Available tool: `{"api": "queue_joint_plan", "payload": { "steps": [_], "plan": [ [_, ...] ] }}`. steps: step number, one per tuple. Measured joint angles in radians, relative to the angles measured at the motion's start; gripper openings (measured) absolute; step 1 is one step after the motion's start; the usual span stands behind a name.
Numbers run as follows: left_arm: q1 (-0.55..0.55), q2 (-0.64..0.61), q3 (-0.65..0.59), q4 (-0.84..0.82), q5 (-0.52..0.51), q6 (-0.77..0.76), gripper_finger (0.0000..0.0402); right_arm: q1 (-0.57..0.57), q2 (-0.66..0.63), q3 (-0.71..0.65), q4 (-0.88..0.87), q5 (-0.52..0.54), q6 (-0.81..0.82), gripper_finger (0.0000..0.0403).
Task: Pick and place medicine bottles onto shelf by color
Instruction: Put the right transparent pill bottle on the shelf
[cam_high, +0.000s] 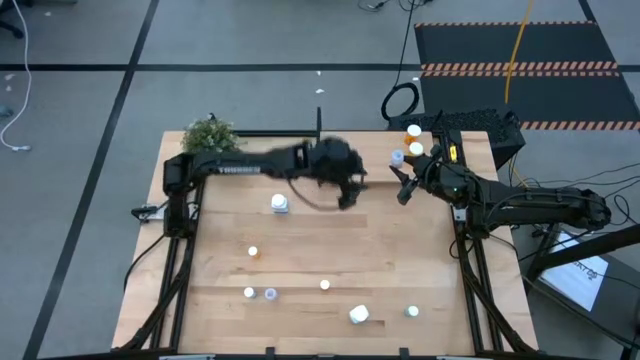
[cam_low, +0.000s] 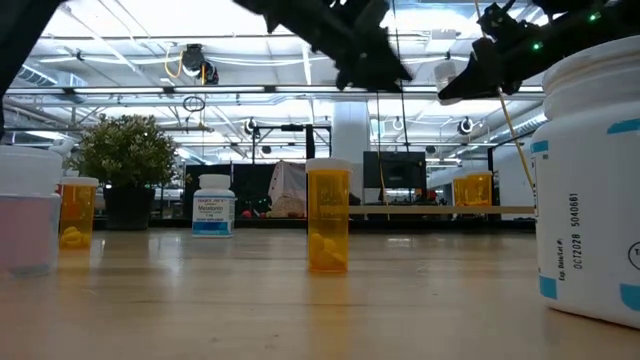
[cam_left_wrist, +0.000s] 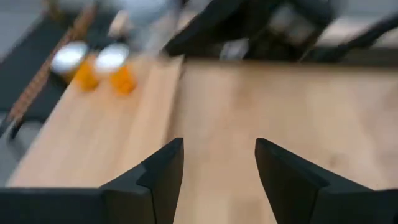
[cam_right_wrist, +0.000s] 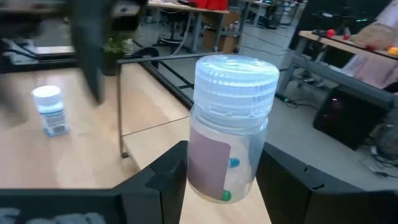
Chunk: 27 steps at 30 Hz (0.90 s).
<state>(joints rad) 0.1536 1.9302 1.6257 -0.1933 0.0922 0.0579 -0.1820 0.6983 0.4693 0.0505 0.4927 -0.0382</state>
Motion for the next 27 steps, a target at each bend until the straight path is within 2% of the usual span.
{"api": "queue_joint_plan", "payload": {
  "steps": [2,5,7,8,11,17,22,27],
  "plan": [
    [-0.042,-0.011,-0.123,0.208,-0.045,-0.017,0.0198,0.001,0.001,-0.021,0.044,-0.004,0.000,0.0166],
    [-0.097,-0.005,-0.272,0.562,-0.194,0.014,0.0199,0.000,0.001,-0.066,0.144,-0.023,0.000,0.0166],
    [-0.116,0.001,-0.325,0.746,-0.299,0.051,0.0202,0.000,0.001,-0.099,0.234,-0.059,0.000,0.0166],
    [-0.118,0.001,-0.340,0.787,-0.341,0.064,0.0204,0.000,0.001,-0.116,0.277,-0.076,0.000,0.0166],
    [-0.097,0.001,-0.339,0.816,-0.374,0.062,0.0216,0.001,0.010,-0.157,0.394,-0.109,0.004,0.0166],
    [-0.055,0.001,-0.309,0.795,-0.226,-0.009,0.0262,0.000,0.068,-0.188,0.496,-0.133,0.003,0.0166],
    [-0.033,0.001,-0.309,0.792,-0.194,-0.015,0.0298,0.000,0.166,-0.188,0.590,-0.159,0.011,0.0166],
    [-0.033,0.005,-0.309,0.786,-0.190,-0.013,0.0304,0.000,0.262,-0.188,0.691,-0.179,0.009,0.0166]
  ]
}}
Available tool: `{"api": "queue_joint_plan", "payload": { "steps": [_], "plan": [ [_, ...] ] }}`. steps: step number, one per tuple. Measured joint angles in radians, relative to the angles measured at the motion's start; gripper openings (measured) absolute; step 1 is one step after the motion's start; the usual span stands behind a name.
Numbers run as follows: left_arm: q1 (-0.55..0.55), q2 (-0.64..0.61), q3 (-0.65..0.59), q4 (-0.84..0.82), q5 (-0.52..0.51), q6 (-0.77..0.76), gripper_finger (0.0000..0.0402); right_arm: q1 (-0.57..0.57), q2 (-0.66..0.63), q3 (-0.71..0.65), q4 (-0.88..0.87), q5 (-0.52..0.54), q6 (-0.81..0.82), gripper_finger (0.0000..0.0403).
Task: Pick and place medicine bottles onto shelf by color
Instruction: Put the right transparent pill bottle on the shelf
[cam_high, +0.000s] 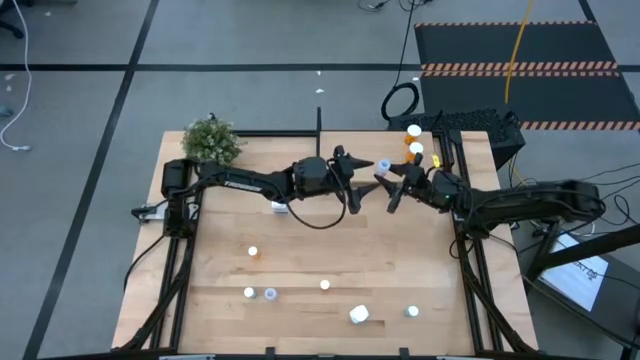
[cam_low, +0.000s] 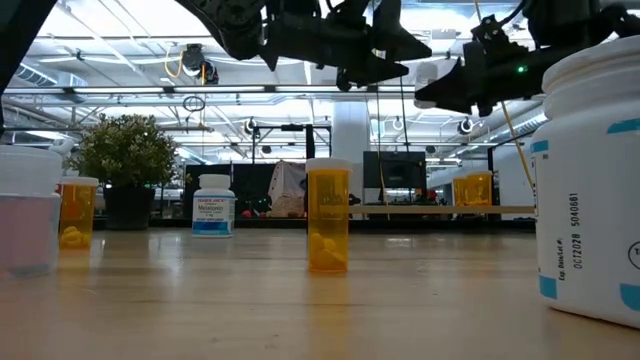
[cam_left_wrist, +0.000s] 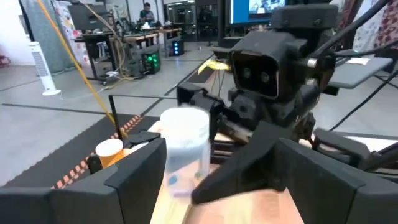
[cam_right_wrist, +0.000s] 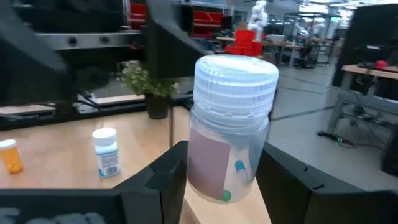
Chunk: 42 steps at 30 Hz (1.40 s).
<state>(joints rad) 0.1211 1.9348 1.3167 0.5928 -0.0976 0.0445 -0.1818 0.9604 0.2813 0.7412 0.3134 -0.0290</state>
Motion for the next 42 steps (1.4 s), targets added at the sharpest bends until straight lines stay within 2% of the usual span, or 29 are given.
{"api": "queue_joint_plan", "payload": {
  "steps": [5,12,28,36,42],
  "plan": [
    [0.009,0.023,0.000,-0.011,-0.008,-0.001,0.0281,0.001,0.063,0.000,0.105,-0.060,-0.007,0.0166],
    [0.014,0.043,0.000,0.001,0.001,-0.001,0.0233,0.019,0.080,-0.001,0.111,-0.055,-0.032,0.0166],
    [0.031,0.043,0.000,0.003,0.063,0.040,0.0152,0.029,0.079,0.000,0.115,-0.054,-0.064,0.0166],
    [0.034,0.044,0.000,-0.016,0.065,0.055,0.0164,0.029,0.079,0.000,0.094,-0.054,-0.076,0.0171],
    [0.052,0.045,0.000,-0.040,0.089,0.058,0.0159,0.029,0.072,0.001,0.046,-0.053,-0.065,0.0205]
  ]
}}
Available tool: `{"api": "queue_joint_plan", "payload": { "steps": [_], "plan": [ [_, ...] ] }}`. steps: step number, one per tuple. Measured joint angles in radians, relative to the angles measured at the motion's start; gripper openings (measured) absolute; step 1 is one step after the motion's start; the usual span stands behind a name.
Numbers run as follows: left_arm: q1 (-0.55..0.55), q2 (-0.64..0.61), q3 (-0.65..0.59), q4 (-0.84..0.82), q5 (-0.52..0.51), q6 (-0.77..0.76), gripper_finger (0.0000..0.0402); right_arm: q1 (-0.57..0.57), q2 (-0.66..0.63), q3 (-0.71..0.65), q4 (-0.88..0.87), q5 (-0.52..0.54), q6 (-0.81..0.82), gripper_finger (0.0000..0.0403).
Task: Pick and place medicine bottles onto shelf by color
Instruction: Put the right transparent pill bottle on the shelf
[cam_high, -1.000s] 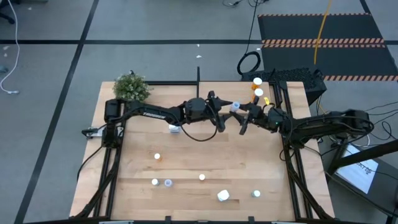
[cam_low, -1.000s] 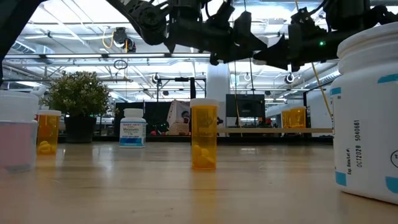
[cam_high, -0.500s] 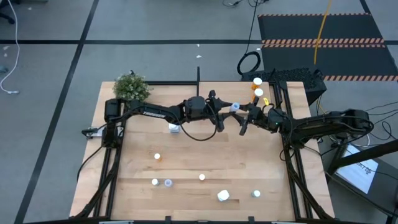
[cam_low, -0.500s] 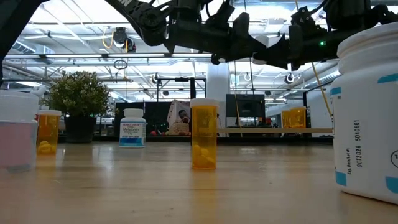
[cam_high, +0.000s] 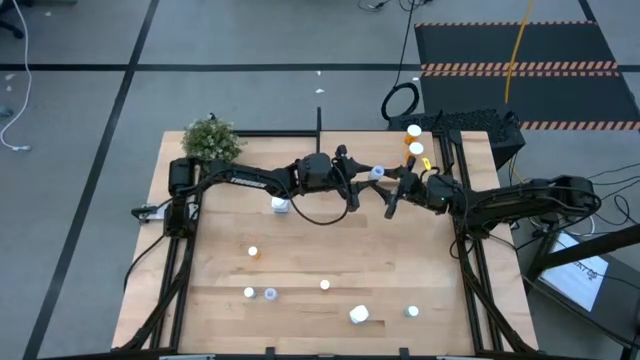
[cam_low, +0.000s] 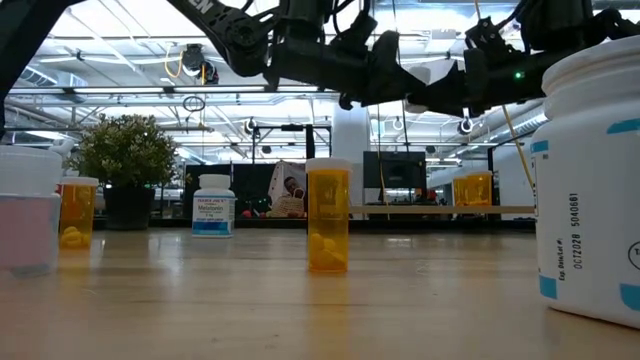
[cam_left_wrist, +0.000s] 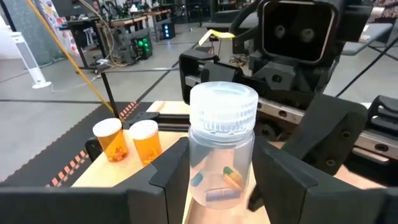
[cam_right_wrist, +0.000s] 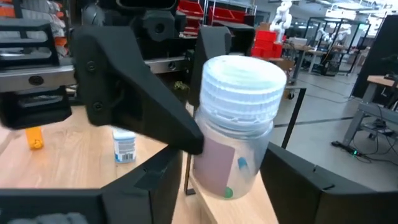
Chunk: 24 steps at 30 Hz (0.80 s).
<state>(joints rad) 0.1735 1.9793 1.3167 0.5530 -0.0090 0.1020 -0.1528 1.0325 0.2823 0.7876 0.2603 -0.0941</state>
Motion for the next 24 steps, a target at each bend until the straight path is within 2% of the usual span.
{"api": "queue_joint_plan", "payload": {
  "steps": [6,12,19,24],
  "plan": [
    [0.025,0.000,-0.002,-0.012,0.045,-0.026,0.0147,-0.003,-0.065,0.001,-0.143,-0.001,0.030,0.0246],
    [0.047,0.000,-0.002,-0.013,0.079,-0.018,0.0156,-0.002,-0.185,0.019,-0.374,0.001,0.073,0.0259],
    [0.069,0.000,-0.002,-0.028,0.263,0.011,0.0150,-0.002,-0.285,0.237,-0.883,0.054,0.135,0.0260],
    [0.065,0.000,-0.002,-0.030,0.360,0.067,0.0156,-0.002,-0.277,0.378,-1.037,0.044,0.110,0.0260]
  ]
}}
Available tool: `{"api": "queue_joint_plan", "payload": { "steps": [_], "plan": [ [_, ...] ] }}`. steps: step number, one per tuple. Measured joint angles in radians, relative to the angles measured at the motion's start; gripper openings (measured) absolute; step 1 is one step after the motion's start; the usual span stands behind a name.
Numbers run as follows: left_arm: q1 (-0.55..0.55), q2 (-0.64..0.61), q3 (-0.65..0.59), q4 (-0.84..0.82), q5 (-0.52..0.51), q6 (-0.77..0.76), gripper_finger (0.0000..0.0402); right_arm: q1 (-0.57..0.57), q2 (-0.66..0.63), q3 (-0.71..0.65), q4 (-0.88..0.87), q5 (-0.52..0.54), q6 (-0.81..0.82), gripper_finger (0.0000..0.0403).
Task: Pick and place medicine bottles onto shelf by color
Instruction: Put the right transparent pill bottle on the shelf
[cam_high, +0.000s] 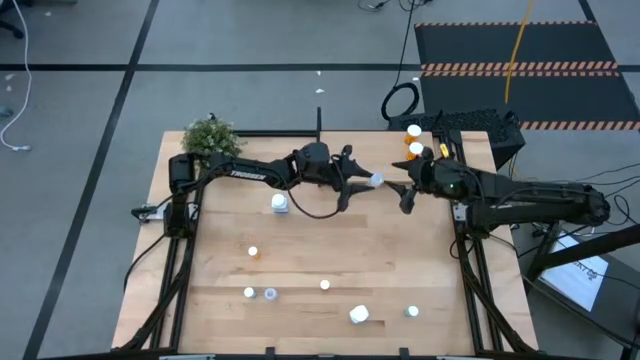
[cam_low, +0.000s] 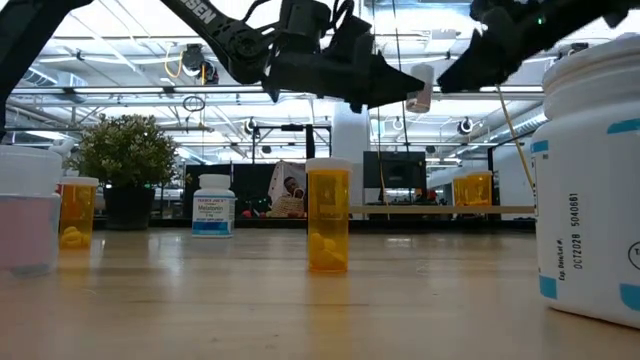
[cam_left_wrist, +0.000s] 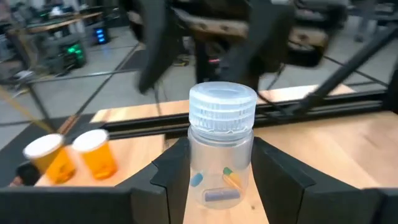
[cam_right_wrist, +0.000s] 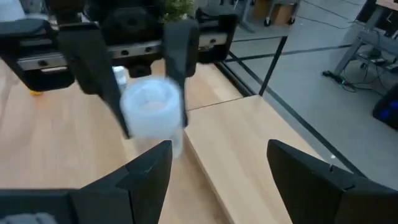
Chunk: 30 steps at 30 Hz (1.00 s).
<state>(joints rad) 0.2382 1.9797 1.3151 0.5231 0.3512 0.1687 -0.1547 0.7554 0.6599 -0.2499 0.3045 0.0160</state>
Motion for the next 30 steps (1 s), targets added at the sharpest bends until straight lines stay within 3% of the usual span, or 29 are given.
{"api": "queue_joint_plan", "payload": {
  "steps": [6,10,19,30],
  "plan": [
    [-0.005,0.000,0.000,-0.013,0.017,0.042,0.0153,0.000,0.051,0.102,-0.069,-0.182,-0.033,0.0260],
    [-0.005,0.000,0.000,-0.016,0.023,0.052,0.0157,0.000,0.116,0.149,-0.076,-0.249,-0.053,0.0254],
    [-0.010,0.000,0.001,-0.037,0.077,0.090,0.0158,0.000,0.223,0.183,-0.083,-0.286,-0.109,0.0223],
    [-0.010,-0.002,0.002,-0.055,0.076,0.088,0.0159,0.000,0.224,0.184,-0.104,-0.283,-0.111,0.0156]
  ]
}}
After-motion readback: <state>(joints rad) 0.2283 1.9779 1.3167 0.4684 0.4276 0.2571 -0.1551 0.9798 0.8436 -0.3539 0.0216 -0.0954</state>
